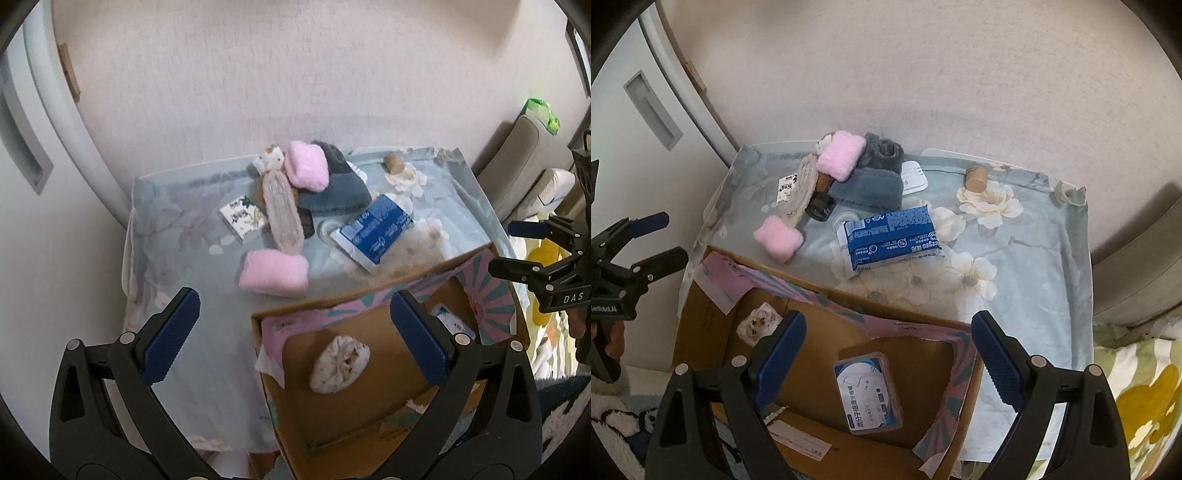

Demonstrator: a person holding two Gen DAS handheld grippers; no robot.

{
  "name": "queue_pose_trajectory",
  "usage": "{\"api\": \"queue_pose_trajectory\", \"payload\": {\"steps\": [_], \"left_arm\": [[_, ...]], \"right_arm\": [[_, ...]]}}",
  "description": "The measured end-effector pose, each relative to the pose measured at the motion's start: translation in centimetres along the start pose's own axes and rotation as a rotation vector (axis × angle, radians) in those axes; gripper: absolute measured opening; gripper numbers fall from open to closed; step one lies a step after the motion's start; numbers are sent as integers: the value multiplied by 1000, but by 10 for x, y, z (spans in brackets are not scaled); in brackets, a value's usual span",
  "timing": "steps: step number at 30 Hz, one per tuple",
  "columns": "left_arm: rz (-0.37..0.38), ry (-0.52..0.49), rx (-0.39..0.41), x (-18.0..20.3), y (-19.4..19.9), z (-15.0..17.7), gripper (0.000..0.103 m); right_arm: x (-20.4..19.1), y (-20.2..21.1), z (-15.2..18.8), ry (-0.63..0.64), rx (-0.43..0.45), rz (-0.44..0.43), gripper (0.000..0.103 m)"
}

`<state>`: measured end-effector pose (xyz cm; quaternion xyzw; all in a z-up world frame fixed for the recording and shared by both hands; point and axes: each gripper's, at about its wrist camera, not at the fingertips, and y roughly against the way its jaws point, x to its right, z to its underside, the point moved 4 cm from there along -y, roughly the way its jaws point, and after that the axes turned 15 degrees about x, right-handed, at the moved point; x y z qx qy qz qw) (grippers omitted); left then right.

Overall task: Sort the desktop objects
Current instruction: 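Move both grippers back over the table toward the remaining items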

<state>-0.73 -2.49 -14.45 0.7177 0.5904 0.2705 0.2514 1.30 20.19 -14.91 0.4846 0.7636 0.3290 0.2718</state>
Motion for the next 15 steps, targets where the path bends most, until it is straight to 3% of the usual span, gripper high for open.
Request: {"api": "queue_pose_trajectory", "payload": {"steps": [15], "left_arm": [[16,14,1,-47,-23,-25,103]], "right_arm": [[-7,-14,-32,-27,-1,9,89]]}}
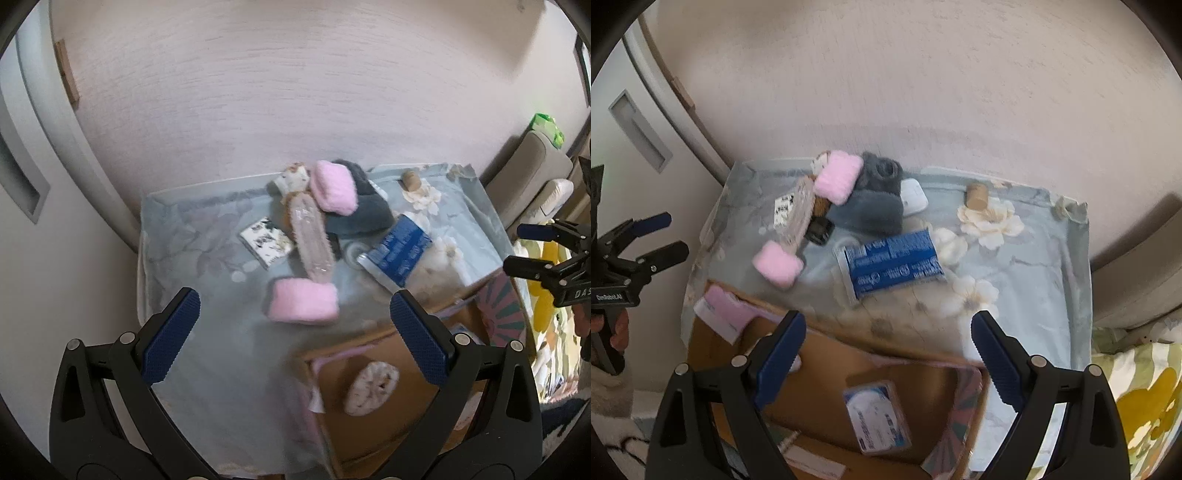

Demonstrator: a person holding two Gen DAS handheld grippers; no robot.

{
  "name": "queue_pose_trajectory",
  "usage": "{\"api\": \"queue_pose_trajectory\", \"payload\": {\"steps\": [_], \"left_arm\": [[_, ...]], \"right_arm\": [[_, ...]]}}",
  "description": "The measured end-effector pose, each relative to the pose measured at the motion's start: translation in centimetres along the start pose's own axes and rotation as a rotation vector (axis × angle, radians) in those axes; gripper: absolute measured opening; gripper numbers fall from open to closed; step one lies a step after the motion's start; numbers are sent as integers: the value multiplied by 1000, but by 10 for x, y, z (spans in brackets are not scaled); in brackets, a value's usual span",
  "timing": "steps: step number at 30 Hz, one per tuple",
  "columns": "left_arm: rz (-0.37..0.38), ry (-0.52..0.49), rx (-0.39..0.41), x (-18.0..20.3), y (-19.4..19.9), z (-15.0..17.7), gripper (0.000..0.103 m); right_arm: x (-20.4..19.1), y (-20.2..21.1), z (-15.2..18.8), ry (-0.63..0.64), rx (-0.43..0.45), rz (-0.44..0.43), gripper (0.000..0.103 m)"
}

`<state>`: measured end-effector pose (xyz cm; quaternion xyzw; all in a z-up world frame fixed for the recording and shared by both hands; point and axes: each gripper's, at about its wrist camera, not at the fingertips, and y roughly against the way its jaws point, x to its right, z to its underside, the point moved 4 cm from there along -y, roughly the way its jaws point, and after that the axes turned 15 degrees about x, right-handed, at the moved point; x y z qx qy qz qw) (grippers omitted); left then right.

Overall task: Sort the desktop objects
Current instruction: 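Move both grippers back over the table toward the remaining items, then grasp the brown plush toy with the left gripper while the right grasps the cork-lidded tin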

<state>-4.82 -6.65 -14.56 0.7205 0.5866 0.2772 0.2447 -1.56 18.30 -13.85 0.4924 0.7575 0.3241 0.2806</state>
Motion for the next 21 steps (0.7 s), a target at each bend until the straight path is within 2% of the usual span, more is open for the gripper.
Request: {"api": "queue_pose_trajectory", "payload": {"steps": [8,11,17,21], "left_arm": [[28,41,-53,-37,-43,-5,101],[72,40,-62,-36,-60,-9,101],[152,-39,-107,-9,-104,-19,101],[205,-32,-137,2,-137,-19,101]], "right_arm": [[-9,-45,-32,-25,-23,-14,89],[-11,-72,-46,-51,-36,-25,89],[8,-106,-59,-52,-56,57,89],[53,-123,-65,-84,-71,153,89]]}}
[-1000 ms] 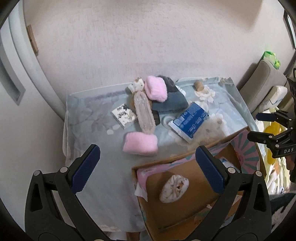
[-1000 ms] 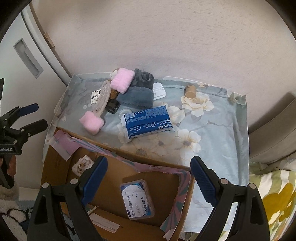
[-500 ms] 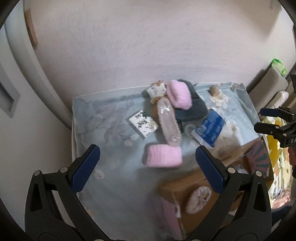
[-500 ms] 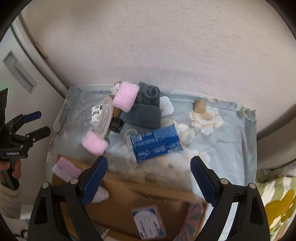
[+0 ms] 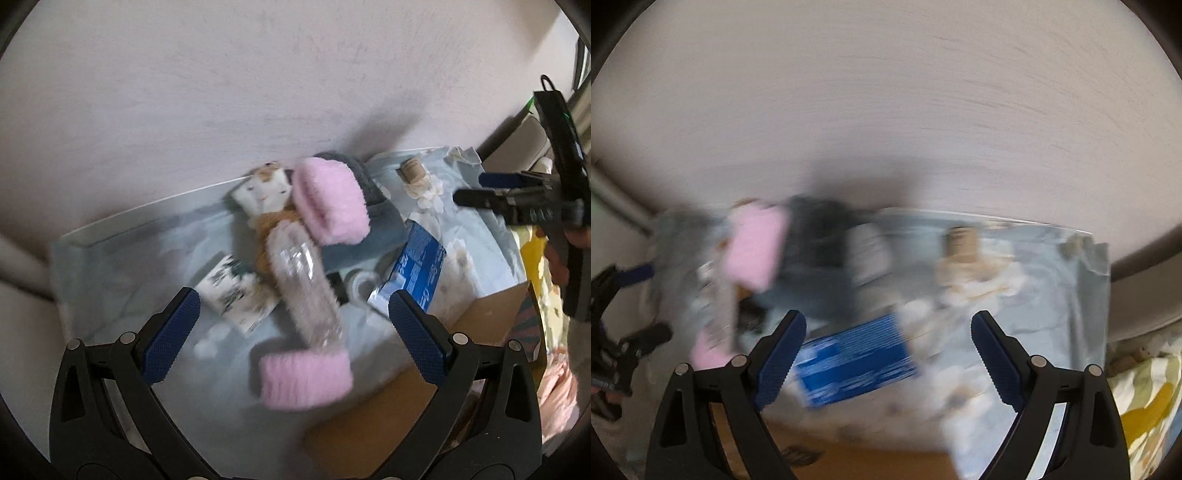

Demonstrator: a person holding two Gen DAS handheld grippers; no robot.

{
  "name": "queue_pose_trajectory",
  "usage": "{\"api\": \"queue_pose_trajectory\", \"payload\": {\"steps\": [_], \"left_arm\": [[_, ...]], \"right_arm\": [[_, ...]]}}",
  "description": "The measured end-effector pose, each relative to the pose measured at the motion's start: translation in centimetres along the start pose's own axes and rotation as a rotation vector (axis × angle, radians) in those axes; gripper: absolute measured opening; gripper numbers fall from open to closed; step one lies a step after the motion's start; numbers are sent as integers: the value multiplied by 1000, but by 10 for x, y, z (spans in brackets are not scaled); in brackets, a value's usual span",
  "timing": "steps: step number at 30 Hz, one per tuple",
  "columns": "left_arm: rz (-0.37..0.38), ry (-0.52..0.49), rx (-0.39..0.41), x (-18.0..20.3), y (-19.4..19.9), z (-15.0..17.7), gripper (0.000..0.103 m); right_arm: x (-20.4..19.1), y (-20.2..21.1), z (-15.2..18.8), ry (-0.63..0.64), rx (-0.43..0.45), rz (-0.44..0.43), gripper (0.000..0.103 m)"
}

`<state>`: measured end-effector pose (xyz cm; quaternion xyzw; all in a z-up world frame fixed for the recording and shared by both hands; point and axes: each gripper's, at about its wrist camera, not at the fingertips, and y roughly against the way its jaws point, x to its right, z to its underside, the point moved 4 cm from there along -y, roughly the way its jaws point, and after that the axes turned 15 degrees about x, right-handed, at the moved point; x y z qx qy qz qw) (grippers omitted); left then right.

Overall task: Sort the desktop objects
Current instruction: 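Grasp the brown plush toy with the left gripper while the right grasps the cork-lidded tin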

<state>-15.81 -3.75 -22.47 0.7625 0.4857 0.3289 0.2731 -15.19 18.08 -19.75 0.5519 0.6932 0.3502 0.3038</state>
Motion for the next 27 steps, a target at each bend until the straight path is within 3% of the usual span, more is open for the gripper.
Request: {"api": "queue_pose_trajectory", "payload": {"steps": [3,10,13,15,18,22,24,27], "left_arm": [[-7,-2,-38,-1,-26,2,91],[-9,33,-74,-7,-54,13,87],[-17,45,-70,-9,-57,14,80],[-20,51,-76,-11,-60,13,69],[-4,68,-86,-13,-66,15,53],[5,95,-80,-16,-68,14,45],[12,113,-77,-17,-66,13,40],[22,131,-67,-17,-59,11,37]], "right_arm": [[39,-28,-7,-58,-13,66,89],[69,-84,-9,-133,-63,93,86],[70,-98,-7,-146,-80,102,74],[72,-104,-5,-176,-84,99,66],[74,-109,-5,-201,-83,94,61],[76,-114,-6,-185,-75,124,45],[78,-112,-6,-175,-70,148,31],[80,-105,-4,-189,-55,152,31]]}}
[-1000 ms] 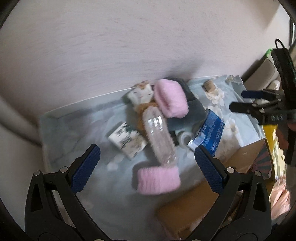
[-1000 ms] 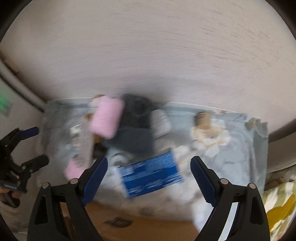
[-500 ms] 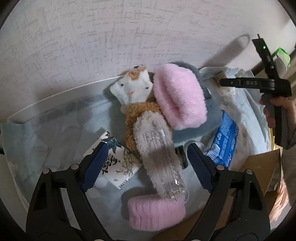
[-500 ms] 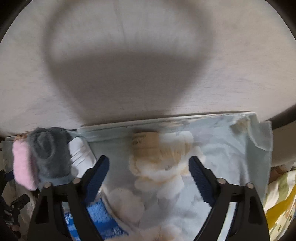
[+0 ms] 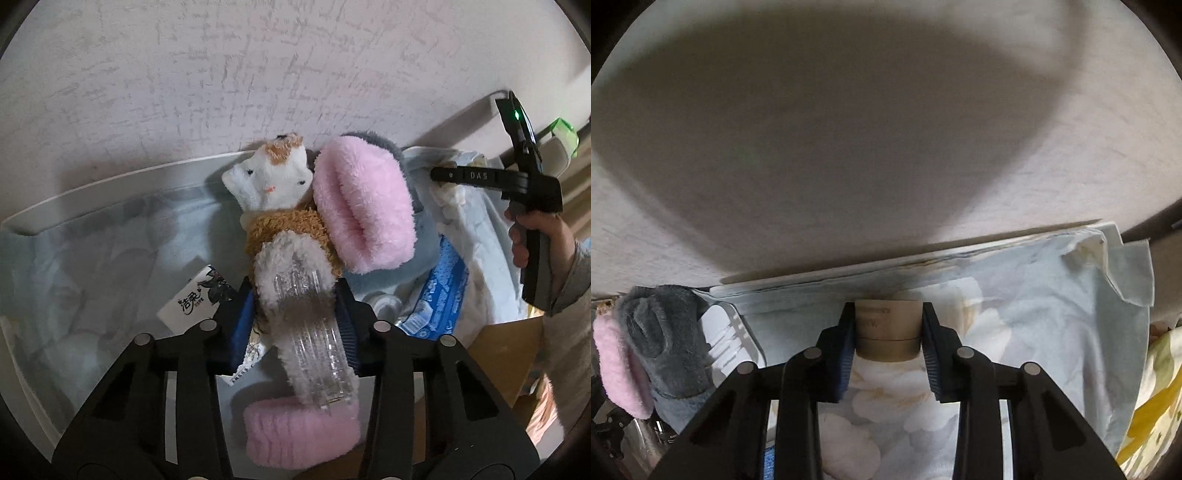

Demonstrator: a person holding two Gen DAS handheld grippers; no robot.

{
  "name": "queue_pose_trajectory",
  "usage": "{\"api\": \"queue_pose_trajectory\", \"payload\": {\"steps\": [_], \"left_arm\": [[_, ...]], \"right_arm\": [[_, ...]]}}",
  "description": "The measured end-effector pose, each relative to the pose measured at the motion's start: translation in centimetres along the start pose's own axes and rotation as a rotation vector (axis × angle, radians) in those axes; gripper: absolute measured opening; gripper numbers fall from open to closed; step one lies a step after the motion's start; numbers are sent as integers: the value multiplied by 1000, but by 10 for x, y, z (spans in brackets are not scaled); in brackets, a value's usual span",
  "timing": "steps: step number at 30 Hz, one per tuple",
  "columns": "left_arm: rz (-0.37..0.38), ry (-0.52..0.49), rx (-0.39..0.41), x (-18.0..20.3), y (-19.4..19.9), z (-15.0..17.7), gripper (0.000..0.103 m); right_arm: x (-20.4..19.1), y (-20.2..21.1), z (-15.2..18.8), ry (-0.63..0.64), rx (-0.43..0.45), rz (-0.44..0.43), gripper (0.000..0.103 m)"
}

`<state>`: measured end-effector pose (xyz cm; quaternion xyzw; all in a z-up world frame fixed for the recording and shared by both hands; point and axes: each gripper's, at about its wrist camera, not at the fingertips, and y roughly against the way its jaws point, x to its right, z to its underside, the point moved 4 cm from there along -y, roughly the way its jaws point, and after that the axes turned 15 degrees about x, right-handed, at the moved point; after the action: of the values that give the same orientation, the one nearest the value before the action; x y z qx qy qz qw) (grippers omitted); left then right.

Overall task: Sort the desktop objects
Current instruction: 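Grasp the brown plush toy with the left gripper while the right grasps the cork-lidded tin, then carry both items over the box and open both grippers to drop them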

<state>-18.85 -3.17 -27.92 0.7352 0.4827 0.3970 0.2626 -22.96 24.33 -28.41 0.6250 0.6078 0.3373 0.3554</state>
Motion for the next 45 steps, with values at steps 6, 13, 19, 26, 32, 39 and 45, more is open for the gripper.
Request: {"api": "queue_pose_trajectory", "payload": {"steps": [6,13,19,26,32,39,45], "left_arm": [[-11,-13,25,6,23,-7,36],[-28,6,82,6,63,-21,36],[-69,21,97,14,91,-29,36],[-91,4,139,44,130,-26,36],[-100,-19,183,79,166,-17,36],[-91,-7,207,107,192,9,36],[-96,-1,188,124,198,42,36]], "right_arm": [[-1,25,7,15,18,-43,31],[-15,71,15,86,51,-134,31],[-20,114,20,148,75,-196,31],[-42,155,10,240,98,-265,31],[-53,196,28,333,130,-338,31],[-66,239,62,457,141,-419,31],[-70,257,93,499,133,-464,31]]}}
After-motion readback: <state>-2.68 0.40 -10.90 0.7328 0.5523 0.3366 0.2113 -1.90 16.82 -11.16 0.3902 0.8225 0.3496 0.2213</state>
